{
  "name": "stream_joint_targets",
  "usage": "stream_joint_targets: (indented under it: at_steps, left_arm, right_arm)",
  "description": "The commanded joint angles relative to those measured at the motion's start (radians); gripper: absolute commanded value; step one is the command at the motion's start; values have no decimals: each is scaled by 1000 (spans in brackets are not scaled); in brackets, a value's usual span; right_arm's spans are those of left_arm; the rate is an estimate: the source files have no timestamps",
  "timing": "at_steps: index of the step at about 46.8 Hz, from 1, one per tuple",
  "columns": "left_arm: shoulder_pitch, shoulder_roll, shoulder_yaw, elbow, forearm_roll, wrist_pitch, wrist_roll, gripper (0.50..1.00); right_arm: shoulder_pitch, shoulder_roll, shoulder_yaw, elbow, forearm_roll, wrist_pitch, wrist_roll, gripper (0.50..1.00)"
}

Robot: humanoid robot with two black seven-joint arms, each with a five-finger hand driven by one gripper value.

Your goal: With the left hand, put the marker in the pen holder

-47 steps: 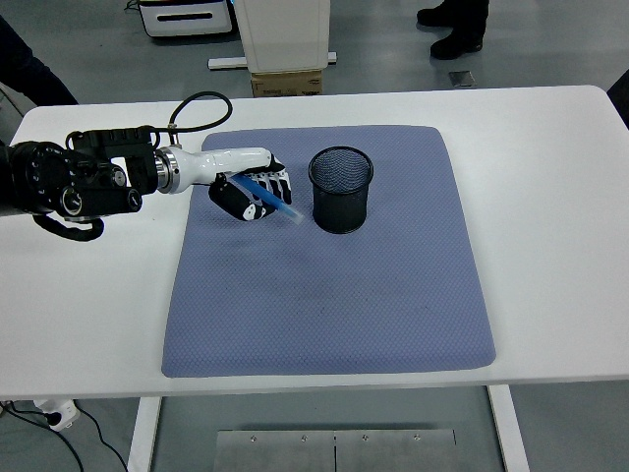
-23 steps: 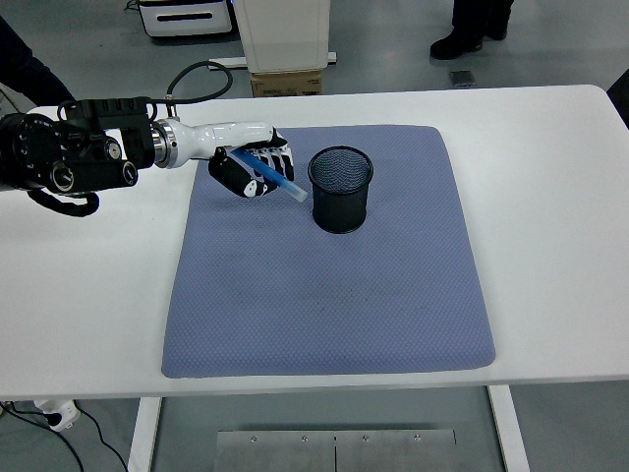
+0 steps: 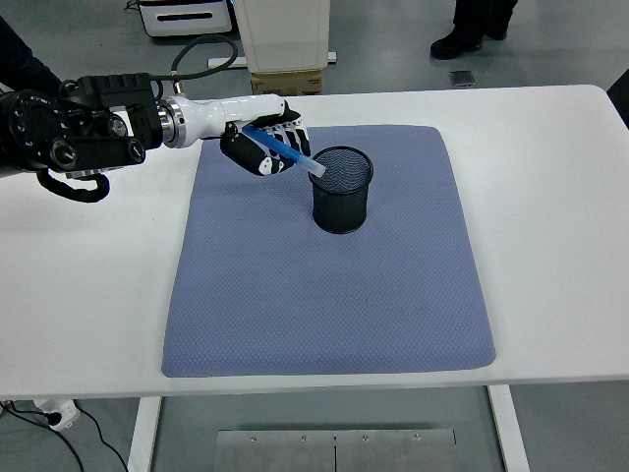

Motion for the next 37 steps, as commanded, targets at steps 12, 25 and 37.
stream_joint_targets:
  at_steps: [12, 25, 37]
  left_arm:
    - [9, -15, -58, 7, -82, -5, 5, 500]
    - [36, -38, -130, 8, -137, -7, 12, 500]
    - [58, -46, -172, 10, -182, -7, 12, 500]
  right_arm:
    - [0, 0, 0, 0, 0, 0, 0, 1000]
    - [0, 0, 0, 0, 0, 0, 0, 1000]
    - [0, 0, 0, 0, 0, 0, 0, 1000]
